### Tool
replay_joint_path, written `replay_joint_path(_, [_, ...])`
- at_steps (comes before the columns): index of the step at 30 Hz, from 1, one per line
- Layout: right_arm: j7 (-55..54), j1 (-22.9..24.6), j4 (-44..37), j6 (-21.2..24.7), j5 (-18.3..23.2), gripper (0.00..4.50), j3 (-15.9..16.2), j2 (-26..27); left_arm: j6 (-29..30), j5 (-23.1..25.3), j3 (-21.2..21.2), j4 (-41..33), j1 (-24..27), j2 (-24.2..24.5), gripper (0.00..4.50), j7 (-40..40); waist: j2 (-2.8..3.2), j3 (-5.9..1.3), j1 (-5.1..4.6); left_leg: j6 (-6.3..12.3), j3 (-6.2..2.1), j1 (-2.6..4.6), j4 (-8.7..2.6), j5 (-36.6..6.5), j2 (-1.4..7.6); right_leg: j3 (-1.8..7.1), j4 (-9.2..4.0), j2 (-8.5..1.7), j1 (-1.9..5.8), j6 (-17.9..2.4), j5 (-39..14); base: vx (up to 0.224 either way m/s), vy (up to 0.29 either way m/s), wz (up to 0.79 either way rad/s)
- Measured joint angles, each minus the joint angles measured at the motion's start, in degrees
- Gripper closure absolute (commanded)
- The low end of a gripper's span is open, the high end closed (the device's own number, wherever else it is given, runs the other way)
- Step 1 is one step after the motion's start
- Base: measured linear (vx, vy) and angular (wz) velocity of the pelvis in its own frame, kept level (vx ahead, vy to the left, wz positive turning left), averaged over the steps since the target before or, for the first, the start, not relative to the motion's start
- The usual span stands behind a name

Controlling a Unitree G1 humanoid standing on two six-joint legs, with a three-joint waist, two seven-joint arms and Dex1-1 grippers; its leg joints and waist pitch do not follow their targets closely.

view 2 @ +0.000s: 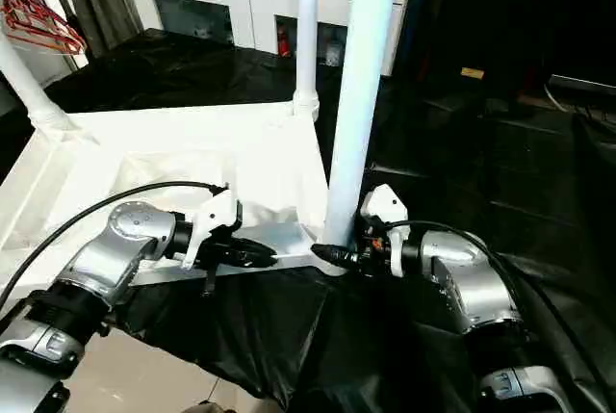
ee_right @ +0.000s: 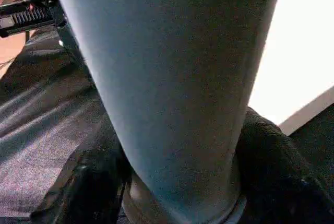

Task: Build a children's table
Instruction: Rotate leg to tighten

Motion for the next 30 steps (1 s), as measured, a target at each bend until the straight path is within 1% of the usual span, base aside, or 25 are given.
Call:
replay_joint_path(4, [-0.5, 0.7, -0.6, 0.7, 0.1, 1.99, -0.1, 0.5, 0.3, 0.2, -0.1, 0.1, 0.0, -0.4, 4.5, 0.7, 0.0, 0.0, 0.11, 0.0, 0.0, 0.01, 0.01, 0.0, 0.0, 0.0, 0.0, 0.0, 0.0, 0.0, 0.0, 0.0, 0.0, 0.0])
replay_joint_path(7, [-3.2, 1.3, -0.4, 0.9, 0.1, 1.99, -1.0, 2.1, -0.1, 0.5, -0.1, 1.0, -0.2, -1.4, 4.5, 2.8, 0.01, -0.01, 0.17, 0.01, 0.0, 0.1, 0.11, 0.0, 0.0, 0.01, 0.06, 0.0, 0.1, 0.0, 0.0, 0.0, 0.0, 0.0])
replay_joint_path(9, [-10.5, 0.5, 2.0, 0.4, -0.6, 1.99, -3.1, 5.0, 0.4, 2.1, 0.1, 3.9, -2.3, -3.3, 4.5, 7.5, -0.01, -0.02, 0.07, 0.01, -0.01, 0.22, 0.17, 0.0, 0.03, 0.01, 0.07, 0.0, 0.25, 0.0, 0.0, 0.0, 0.0, 0.0])
replay_joint_path(10, [-16.1, -0.8, 4.0, 0.1, -1.5, 1.99, -4.3, 7.0, 0.9, 3.6, 0.1, 5.6, -4.0, -4.5, 4.5, 10.9, 0.04, 0.0, -0.17, 0.01, -0.01, 0.22, 0.19, 0.0, -0.02, 0.05, 0.05, -0.02, 0.24, 0.2, -0.1, 0.0, 0.0, 0.0])
replay_joint_path(11, [-19.0, -1.4, 4.7, 0.0, -2.0, 1.99, -4.6, 8.1, 1.3, 4.2, 0.1, 6.4, -4.7, -5.1, 4.5, 12.5, 0.08, 0.01, -0.39, 0.01, -0.01, 0.21, 0.19, 0.0, -0.05, 0.05, 0.02, -0.04, 0.24, 0.2, -0.1, -0.052, 0.007, -0.02])
replay_joint_path(13, [-28.1, -3.0, 7.4, -0.8, -3.0, 1.99, -6.4, 11.2, 2.5, 5.5, 0.3, 9.7, -7.0, -8.3, 4.5, 18.5, 0.09, 0.0, -0.52, 0.01, -0.01, 0.24, 0.24, 0.0, -0.07, 0.08, -0.01, -0.06, 0.33, 0.2, -0.1, 0.0, 0.0, 0.0])
replay_joint_path(16, [-36.0, -3.9, 8.4, -0.5, -4.2, 1.99, -7.8, 13.3, 3.0, 6.0, 0.3, 11.9, -8.3, -10.9, 4.5, 23.2, 0.17, -0.03, -0.6, 0.02, -0.02, 0.25, 0.23, 0.0, -0.13, 0.11, -0.08, -0.1, 0.4, 0.2, -0.1, 0.0, 0.0, 0.0])
replay_joint_path(20, [-42.2, -5.0, 9.1, -0.1, -5.5, 1.99, -9.0, 15.9, 2.0, 6.7, 0.4, 13.9, -9.3, -12.5, 4.5, 26.4, 0.29, -0.11, -0.6, 0.02, -0.03, 0.24, 0.18, 0.0, -0.12, 0.09, -0.06, -0.1, 0.4, 0.2, -0.1, 0.0, 0.0, 0.0])
replay_joint_path(21, [-43.0, -5.0, 9.3, -0.5, -5.6, 1.64, -9.1, 16.1, 1.6, 6.9, 0.6, 14.2, -9.3, -12.8, 4.5, 26.8, 0.34, -0.15, -0.57, 0.02, -0.03, 0.24, 0.18, 0.0, -0.12, 0.09, -0.06, -0.1, 0.4, 0.2, -0.1, 0.0, 0.0, 0.0])
replay_joint_path(22, [-43.5, -5.0, 9.6, -0.9, -5.7, 1.43, -9.2, 16.4, 1.0, 7.0, 0.9, 14.7, -9.3, -13.0, 4.5, 26.8, 0.43, -0.2, -0.57, 0.02, -0.03, 0.23, 0.17, 0.0, -0.12, 0.09, -0.06, -0.1, 0.4, 0.2, -0.1, 0.0, 0.0, 0.0])
replay_joint_path(23, [-43.5, -5.0, 9.6, -1.1, -5.9, 1.43, -9.3, 16.5, 0.7, 7.0, 0.9, 14.9, -9.3, -13.1, 4.5, 27.0, 0.45, -0.22, -0.57, 0.02, -0.03, 0.23, 0.17, 0.0, -0.12, 0.09, -0.05, -0.1, 0.41, 0.2, -0.1, 0.0, 0.0, 0.0])
replay_joint_path(25, [-43.6, -5.0, 9.7, -1.2, -6.4, 1.14, -9.3, 16.9, 0.3, 7.3, 1.3, 15.5, -9.5, -13.2, 4.5, 28.3, 0.4, -0.25, -0.72, 0.02, -0.04, 0.22, 0.19, 0.0, -0.1, 0.07, -0.05, -0.09, 0.4, 0.2, -0.1, 0.0, 0.0, 0.0])
replay_joint_path(26, [-43.6, -5.0, 9.7, -1.2, -6.4, 1.14, -9.3, 17.0, 0.1, 7.3, 1.5, 15.8, -9.6, -13.2, 4.5, 28.6, 0.42, -0.26, -0.88, 0.02, -0.03, 0.22, 0.2, 0.0, -0.1, 0.08, -0.05, -0.09, 0.4, 0.2, -0.1, 0.0, 0.0, 0.0])
replay_joint_path(28, [-44.3, -5.0, 9.6, -1.8, -6.9, 1.0, -9.2, 17.4, -0.9, 7.5, 1.5, 16.2, -9.7, -13.3, 4.5, 29.5, 0.42, -0.26, -1.24, 0.02, -0.03, 0.2, 0.19, 0.0, -0.1, 0.08, -0.06, -0.09, 0.35, 0.2, -0.1, 0.0, 0.0, 0.0])
replay_joint_path(29, [-44.5, -5.0, 9.6, -2.2, -7.3, 0.86, -9.2, 17.4, -1.2, 7.5, 1.5, 16.3, -9.7, -13.3, 4.5, 29.7, 0.42, -0.26, -1.31, 0.02, -0.03, 0.18, 0.18, 0.0, -0.1, 0.08, -0.07, -0.09, 0.32, 0.2, -0.1, 0.0, 0.0, 0.0])
replay_joint_path(30, [-44.5, -4.9, 9.5, -2.3, -7.5, 0.86, -9.1, 17.3, -1.4, 7.5, 1.5, 16.3, -9.7, -13.4, 4.5, 29.7, 0.42, -0.26, -1.31, 0.02, -0.03, 0.17, 0.18, 0.0, -0.1, 0.08, -0.06, -0.09, 0.32, 0.2, -0.1, 0.0, 0.0, 0.0])
